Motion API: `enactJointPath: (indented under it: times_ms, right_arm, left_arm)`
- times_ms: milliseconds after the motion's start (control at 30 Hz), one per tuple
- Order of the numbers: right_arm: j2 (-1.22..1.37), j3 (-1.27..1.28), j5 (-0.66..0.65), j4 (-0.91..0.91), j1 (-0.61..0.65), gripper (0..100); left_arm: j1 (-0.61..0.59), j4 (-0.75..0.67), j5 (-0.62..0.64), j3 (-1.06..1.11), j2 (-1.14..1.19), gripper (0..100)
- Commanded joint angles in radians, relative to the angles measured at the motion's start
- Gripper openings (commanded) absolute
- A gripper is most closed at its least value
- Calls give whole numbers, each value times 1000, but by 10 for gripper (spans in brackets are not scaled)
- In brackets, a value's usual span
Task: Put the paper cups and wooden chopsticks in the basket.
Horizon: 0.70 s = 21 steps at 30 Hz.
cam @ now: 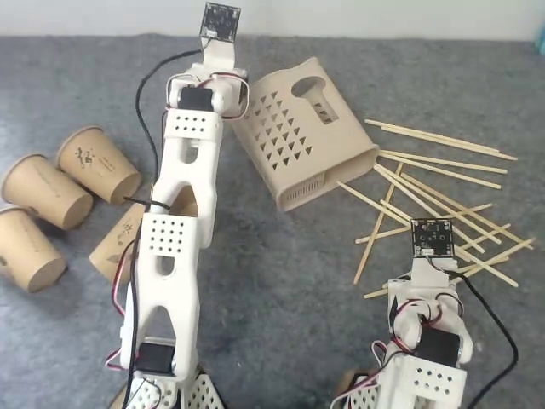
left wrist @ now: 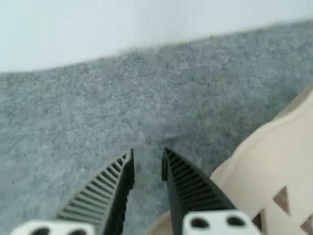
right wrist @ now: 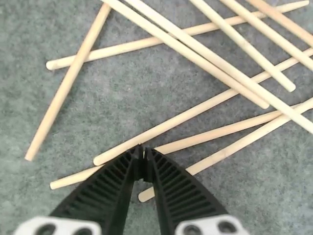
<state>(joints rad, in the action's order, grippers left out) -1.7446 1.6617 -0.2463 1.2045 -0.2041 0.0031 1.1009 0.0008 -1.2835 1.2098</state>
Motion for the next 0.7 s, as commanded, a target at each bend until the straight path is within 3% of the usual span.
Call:
enactJointPath:
  times_ms: [0, 233, 333, 667]
  right_arm:
    - [4, -35, -15, 12, -8, 7]
    - [4, -35, -15, 12, -8, 7]
    - [4, -35, -15, 12, -8, 7]
    - [4, -35, -15, 12, -8, 7]
  left_arm:
    - [8, 147, -23, -21, -28, 93]
    - [60, 511, -23, -191, -35, 93]
    - [104, 649, -81, -226, -29, 93]
    - [127, 651, -83, -289, -40, 98]
